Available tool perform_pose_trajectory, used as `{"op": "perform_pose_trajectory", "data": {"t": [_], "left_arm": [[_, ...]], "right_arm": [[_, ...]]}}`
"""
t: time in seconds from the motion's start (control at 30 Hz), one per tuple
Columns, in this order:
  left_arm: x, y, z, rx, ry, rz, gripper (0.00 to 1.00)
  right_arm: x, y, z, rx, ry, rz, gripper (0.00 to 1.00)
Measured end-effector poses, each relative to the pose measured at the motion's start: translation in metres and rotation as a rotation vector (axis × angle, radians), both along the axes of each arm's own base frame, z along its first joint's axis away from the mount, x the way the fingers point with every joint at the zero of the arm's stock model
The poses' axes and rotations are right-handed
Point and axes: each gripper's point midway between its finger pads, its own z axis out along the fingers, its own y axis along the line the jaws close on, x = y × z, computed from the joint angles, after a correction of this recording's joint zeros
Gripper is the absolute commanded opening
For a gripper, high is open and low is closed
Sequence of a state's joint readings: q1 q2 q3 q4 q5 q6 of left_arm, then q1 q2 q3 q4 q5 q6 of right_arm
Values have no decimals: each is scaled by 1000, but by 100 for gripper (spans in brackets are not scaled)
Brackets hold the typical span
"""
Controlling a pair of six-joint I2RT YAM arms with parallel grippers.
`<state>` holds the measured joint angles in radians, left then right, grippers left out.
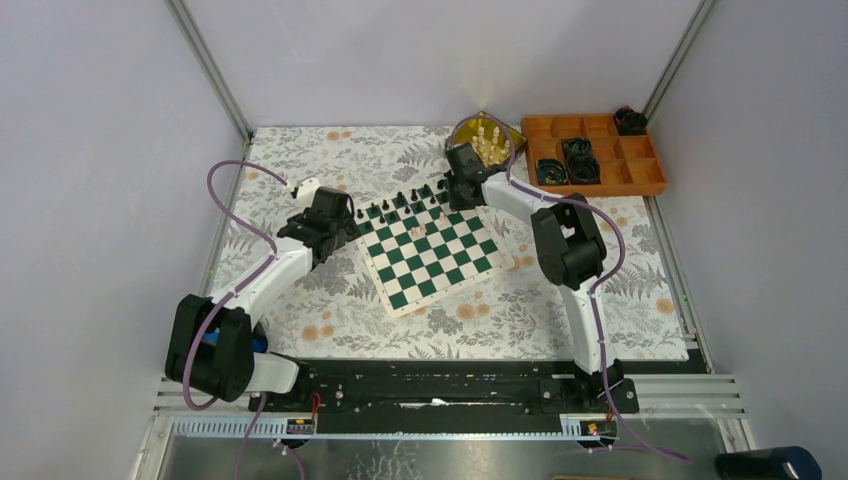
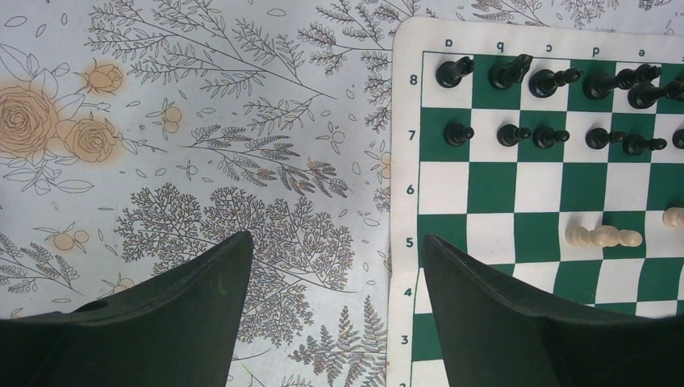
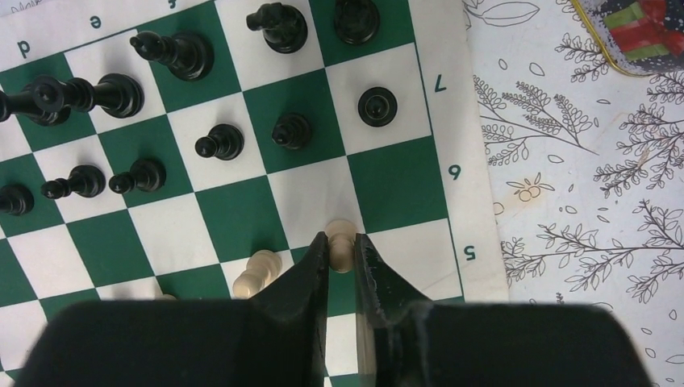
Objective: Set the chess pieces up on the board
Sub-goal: Pick up the chess piece from the chessboard, then place the chess piece on the chessboard.
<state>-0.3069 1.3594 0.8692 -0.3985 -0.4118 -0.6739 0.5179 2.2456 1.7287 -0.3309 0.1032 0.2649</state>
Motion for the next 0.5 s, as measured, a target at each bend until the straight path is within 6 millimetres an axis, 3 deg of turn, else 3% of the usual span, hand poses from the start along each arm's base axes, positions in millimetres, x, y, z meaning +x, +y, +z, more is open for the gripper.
{"op": "perform_pose_trajectory", "data": {"t": [0.2, 0.5], "left_arm": [[0, 0, 1, -1, -2, 0, 84], [0, -1, 8, -13, -24, -3, 84]], "right_arm": [[-3, -2, 0, -4, -8, 4, 0], [-45, -37, 13, -57, -7, -14, 0]]}}
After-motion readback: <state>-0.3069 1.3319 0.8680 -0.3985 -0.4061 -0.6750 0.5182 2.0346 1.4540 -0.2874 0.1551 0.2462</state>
